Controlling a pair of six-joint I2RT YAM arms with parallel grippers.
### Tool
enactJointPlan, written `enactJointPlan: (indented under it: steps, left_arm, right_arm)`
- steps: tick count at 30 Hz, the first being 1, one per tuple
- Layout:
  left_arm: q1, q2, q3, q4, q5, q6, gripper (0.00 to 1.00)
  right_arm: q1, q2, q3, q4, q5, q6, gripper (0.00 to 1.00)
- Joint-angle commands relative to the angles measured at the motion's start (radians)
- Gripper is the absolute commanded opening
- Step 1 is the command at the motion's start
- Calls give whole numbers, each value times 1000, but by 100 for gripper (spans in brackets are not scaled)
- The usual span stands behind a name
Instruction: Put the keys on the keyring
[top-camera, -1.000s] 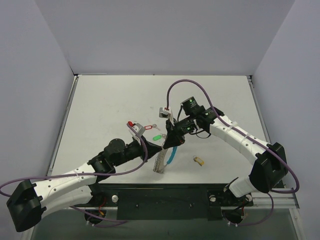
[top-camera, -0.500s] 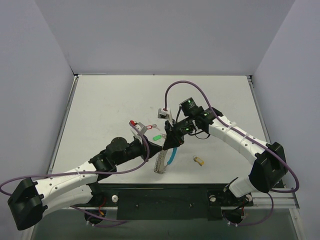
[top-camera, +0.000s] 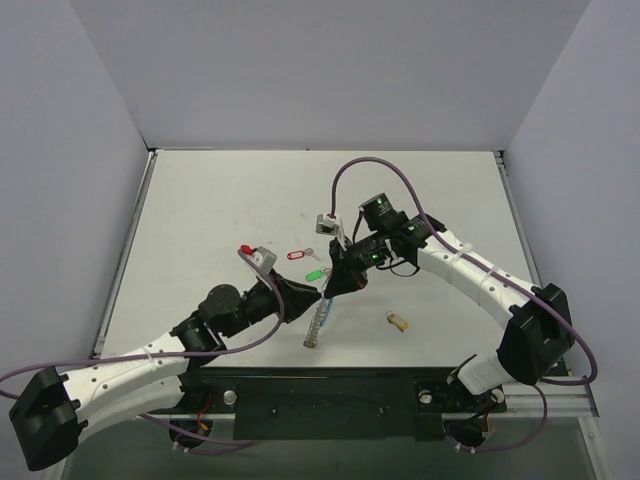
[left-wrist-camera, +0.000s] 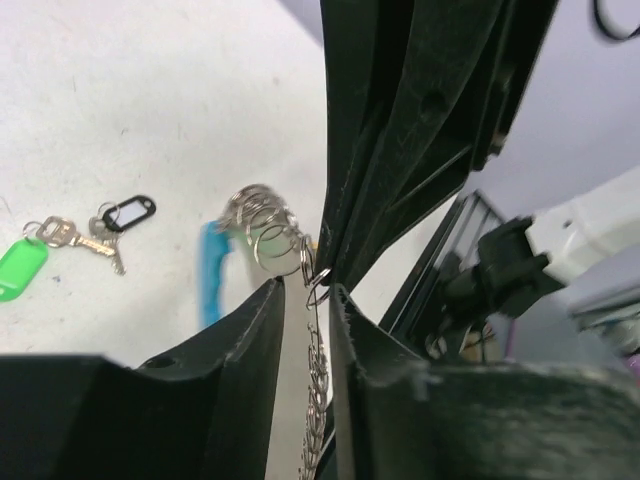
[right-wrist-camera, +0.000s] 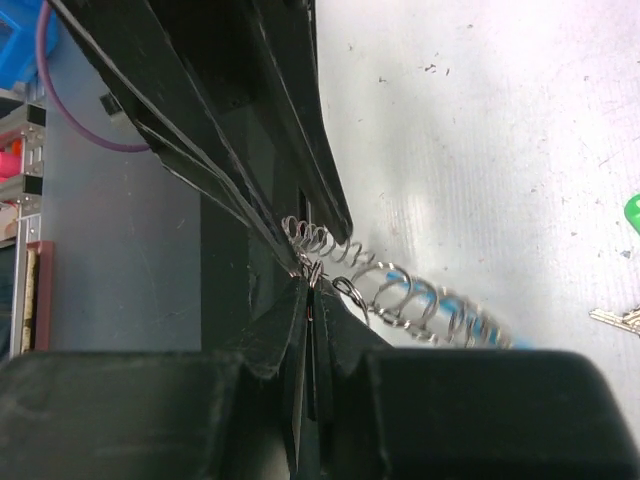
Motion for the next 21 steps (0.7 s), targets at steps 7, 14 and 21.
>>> enactJointPlan:
  steps: [7, 14, 21]
  left_arm:
    - [4, -231, -201, 426, -121, 14, 53]
    - [4, -228, -161, 380, -89, 82, 34]
    - [3, -197, -175, 464, 2, 108, 25]
  right_arm:
    - [-30, -25, 138, -135, -105, -179, 0]
    - [-11, 10, 223, -147, -119, -280, 0]
    - [7, 13, 235, -146, -160, -262, 0]
